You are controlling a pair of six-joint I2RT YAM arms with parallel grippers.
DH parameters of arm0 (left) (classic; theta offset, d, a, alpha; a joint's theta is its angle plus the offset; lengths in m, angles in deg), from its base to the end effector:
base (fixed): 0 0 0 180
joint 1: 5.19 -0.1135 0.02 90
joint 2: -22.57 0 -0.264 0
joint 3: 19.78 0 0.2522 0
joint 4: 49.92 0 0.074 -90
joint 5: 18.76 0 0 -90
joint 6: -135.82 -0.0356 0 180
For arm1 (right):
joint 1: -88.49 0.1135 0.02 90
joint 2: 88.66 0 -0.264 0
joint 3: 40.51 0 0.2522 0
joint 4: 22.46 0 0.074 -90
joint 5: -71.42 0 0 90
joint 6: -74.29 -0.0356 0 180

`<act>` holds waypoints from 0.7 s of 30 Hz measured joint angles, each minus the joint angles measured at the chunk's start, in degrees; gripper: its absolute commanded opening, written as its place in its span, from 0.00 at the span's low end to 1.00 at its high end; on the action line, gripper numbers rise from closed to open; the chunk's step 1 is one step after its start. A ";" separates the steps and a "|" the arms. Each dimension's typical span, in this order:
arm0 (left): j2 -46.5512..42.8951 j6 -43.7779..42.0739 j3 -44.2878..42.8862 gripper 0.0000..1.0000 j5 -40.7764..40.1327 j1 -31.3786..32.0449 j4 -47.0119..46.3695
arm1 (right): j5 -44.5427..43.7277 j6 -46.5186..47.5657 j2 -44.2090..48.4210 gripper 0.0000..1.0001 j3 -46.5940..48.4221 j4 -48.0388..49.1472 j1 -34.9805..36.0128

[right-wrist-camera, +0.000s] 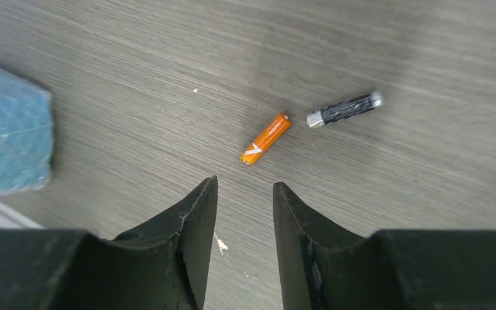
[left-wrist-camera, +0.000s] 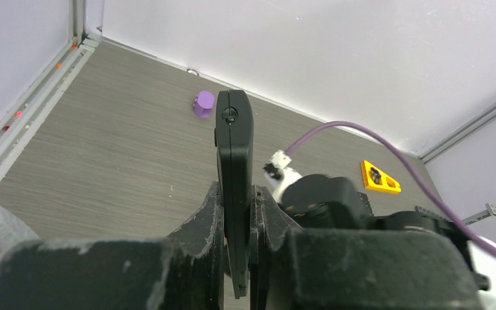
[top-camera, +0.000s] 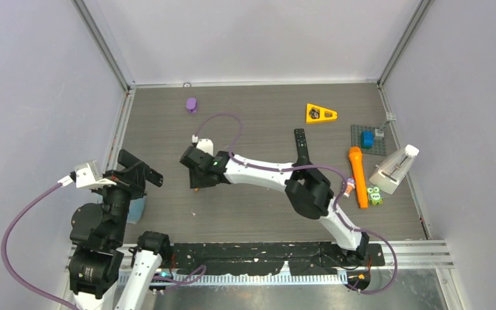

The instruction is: Load the batteries into the remote control

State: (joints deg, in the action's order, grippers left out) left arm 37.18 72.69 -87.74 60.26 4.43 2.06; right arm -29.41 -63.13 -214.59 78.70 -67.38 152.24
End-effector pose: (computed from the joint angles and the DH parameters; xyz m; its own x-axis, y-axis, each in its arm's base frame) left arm 0.0248 0.0027 0.3850 0.0317 -0.4554 -0.8897 -0.0105 0.8900 -0.4559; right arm 0.2241 0.4392 0.2123 -0.8453 -0.0790 -0.5284 -0.3058 0.8825 0.3573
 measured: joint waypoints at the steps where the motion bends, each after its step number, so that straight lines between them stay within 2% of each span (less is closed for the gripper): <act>1: -0.35 0.07 0.07 0.00 0.00 0.00 0.52 | -0.79 -1.27 -1.92 0.45 1.90 -1.53 0.83; 9: -4.15 0.44 1.42 0.00 0.00 0.00 3.45 | -8.63 -8.72 -10.21 0.47 10.16 -9.44 4.68; 17: -7.41 1.70 2.60 0.00 0.02 0.00 5.14 | -16.31 -12.04 -14.58 0.48 15.89 -12.00 4.61; 21: -8.94 1.81 2.62 0.00 -0.13 0.00 5.77 | -18.56 -11.96 -16.26 0.42 18.12 -12.00 4.44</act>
State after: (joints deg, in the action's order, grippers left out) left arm 28.24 74.50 -85.11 60.13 4.43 7.83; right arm -47.97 -75.08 -230.85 96.82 -79.38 156.68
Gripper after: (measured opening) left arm 0.115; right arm 0.468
